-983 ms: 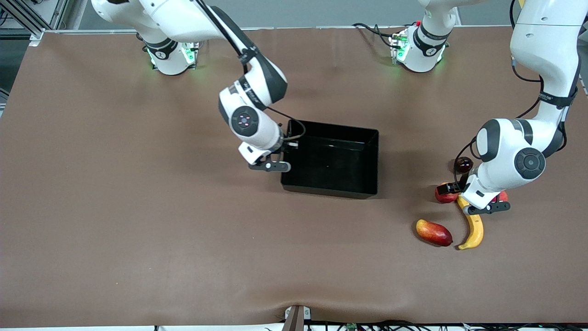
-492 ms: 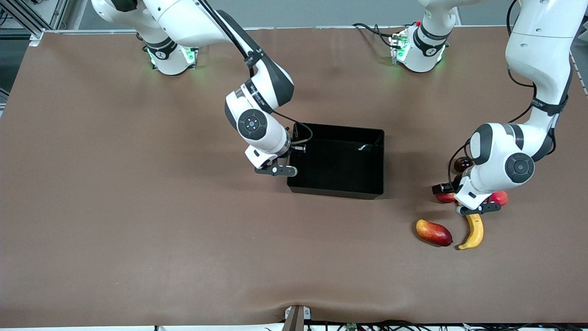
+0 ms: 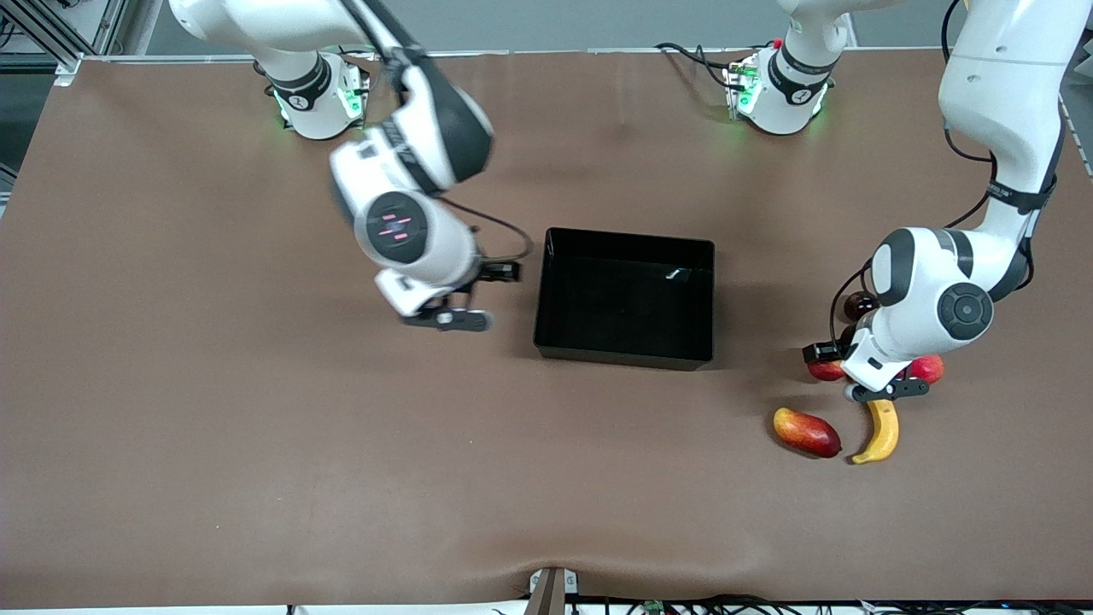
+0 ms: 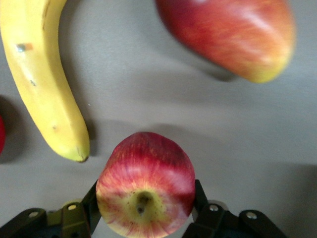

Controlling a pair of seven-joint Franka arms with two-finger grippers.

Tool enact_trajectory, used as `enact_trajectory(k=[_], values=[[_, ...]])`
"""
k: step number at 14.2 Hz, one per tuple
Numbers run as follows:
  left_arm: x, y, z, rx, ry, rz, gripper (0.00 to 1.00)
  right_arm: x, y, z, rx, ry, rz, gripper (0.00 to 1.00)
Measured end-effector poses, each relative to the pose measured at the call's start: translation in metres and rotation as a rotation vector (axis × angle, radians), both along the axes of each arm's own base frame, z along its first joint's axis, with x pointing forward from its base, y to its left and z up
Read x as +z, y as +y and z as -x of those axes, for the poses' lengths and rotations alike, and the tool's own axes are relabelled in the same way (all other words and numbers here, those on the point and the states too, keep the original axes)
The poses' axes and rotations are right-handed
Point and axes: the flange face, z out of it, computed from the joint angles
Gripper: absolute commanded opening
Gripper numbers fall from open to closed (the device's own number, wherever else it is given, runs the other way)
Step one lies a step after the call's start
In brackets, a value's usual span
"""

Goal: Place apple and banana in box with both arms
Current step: 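Release the box and withdraw the right gripper while the left gripper lifts the apple, then carry the small apple over the box and lower it with the left gripper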

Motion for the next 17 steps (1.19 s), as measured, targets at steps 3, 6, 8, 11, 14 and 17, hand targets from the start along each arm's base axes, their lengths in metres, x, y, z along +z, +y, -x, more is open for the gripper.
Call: enact_trajectory(k=[3,6,8,11,14,17], values=[[0.068,-0.039,0.005,-0.035,-0.025,-0.003,0.00,0.047,-0.075,-0.019,-0.068,0.095,0.046,1.00],[0.128,-0.095,0.023,-0.023,-0.023,-0.015,0.00,0.094,-0.149,-0.035,-0.165,0.074,0.058,1.00],[0.152,-0.141,0.038,0.009,-0.003,-0.021,0.00,0.136,-0.186,-0.033,-0.165,-0.020,0.090,1.00],[0.163,-0.208,0.062,0.058,0.005,-0.011,0.00,0.186,-0.237,-0.023,-0.094,-0.097,0.060,1.00],[0.158,-0.247,0.079,0.093,0.021,-0.005,0.00,0.211,-0.320,-0.008,0.037,-0.107,-0.017,1.00],[0.143,-0.284,0.092,0.144,0.028,0.007,0.00,0.214,-0.367,0.017,0.083,-0.100,-0.033,1.00]])
